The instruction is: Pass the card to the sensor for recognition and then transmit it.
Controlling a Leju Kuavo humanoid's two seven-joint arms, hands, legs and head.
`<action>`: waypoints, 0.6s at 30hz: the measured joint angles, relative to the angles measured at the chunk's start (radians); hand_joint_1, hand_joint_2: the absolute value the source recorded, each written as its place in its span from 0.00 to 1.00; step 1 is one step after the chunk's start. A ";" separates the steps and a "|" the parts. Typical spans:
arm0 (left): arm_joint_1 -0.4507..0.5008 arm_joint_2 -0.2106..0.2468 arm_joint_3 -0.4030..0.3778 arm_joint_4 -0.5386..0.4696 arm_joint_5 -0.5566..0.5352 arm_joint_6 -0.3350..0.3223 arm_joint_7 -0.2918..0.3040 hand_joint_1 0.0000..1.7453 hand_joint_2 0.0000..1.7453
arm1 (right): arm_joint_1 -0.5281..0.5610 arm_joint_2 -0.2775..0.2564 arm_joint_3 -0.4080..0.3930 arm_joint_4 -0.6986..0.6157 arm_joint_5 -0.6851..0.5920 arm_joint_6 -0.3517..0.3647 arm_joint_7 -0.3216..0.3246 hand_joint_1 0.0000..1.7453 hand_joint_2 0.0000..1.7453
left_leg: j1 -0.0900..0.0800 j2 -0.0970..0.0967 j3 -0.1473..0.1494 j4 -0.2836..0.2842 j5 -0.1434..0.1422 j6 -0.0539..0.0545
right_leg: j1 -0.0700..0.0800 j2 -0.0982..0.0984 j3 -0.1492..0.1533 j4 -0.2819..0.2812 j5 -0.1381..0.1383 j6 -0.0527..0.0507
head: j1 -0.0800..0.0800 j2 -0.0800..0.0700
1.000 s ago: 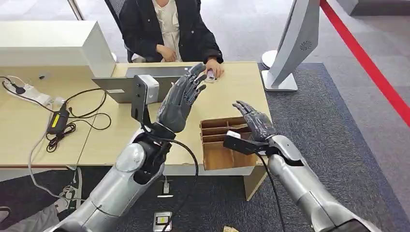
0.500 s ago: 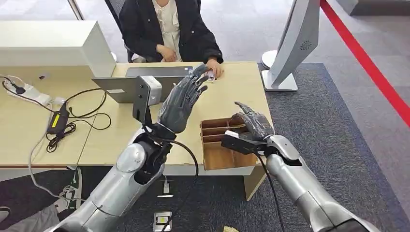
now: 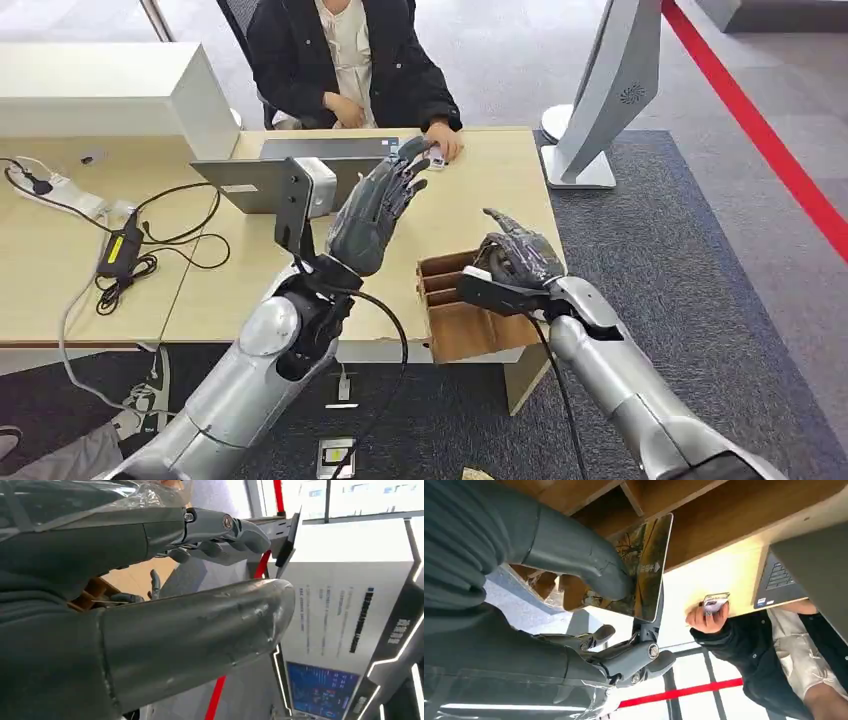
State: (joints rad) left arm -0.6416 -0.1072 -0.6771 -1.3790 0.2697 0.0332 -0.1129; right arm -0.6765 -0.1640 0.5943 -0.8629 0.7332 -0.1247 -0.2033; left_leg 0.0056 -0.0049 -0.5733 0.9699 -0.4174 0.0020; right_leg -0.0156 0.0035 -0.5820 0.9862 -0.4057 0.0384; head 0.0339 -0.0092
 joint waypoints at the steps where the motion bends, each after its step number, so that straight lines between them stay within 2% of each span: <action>1: 0.000 0.000 0.000 0.000 0.000 0.000 0.000 0.00 0.00 | 0.000 0.000 0.000 0.000 -0.002 -0.003 0.000 1.00 1.00 | 0.000 0.000 0.000 0.000 0.000 0.000 | 0.000 0.000 0.000 0.000 0.000 0.000 | 0.000 0.000; 2: 0.001 0.000 0.000 0.000 0.000 0.000 0.002 0.00 1.00 | 0.000 0.000 0.000 0.000 -0.005 -0.006 0.000 1.00 1.00 | 0.000 0.000 0.000 0.000 0.000 0.000 | 0.000 0.000 0.000 0.000 0.000 0.000 | 0.000 0.000; 10: 0.001 0.000 0.000 0.000 0.000 -0.002 0.002 0.00 1.00 | -0.025 -0.001 -0.009 -0.013 -0.038 -0.087 -0.014 1.00 1.00 | 0.000 0.000 0.000 0.000 0.000 0.000 | 0.000 0.000 0.000 0.000 0.000 0.000 | 0.000 0.000; 18: -0.012 -0.003 -0.005 0.000 0.013 0.007 -0.003 0.00 1.00 | -0.171 -0.005 -0.057 -0.027 -0.050 -0.131 -0.037 1.00 1.00 | 0.000 0.000 0.000 0.000 0.000 0.000 | 0.000 0.000 0.000 0.000 0.000 0.000 | 0.000 0.000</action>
State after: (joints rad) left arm -0.6538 -0.1106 -0.6825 -1.3787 0.2831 0.0401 -0.1164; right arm -0.8474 -0.1686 0.5375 -0.8900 0.6828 -0.2560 -0.2404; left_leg 0.0054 -0.0047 -0.5730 0.9703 -0.4170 0.0019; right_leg -0.0158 0.0036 -0.5823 0.9863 -0.4054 0.0385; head 0.0340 -0.0092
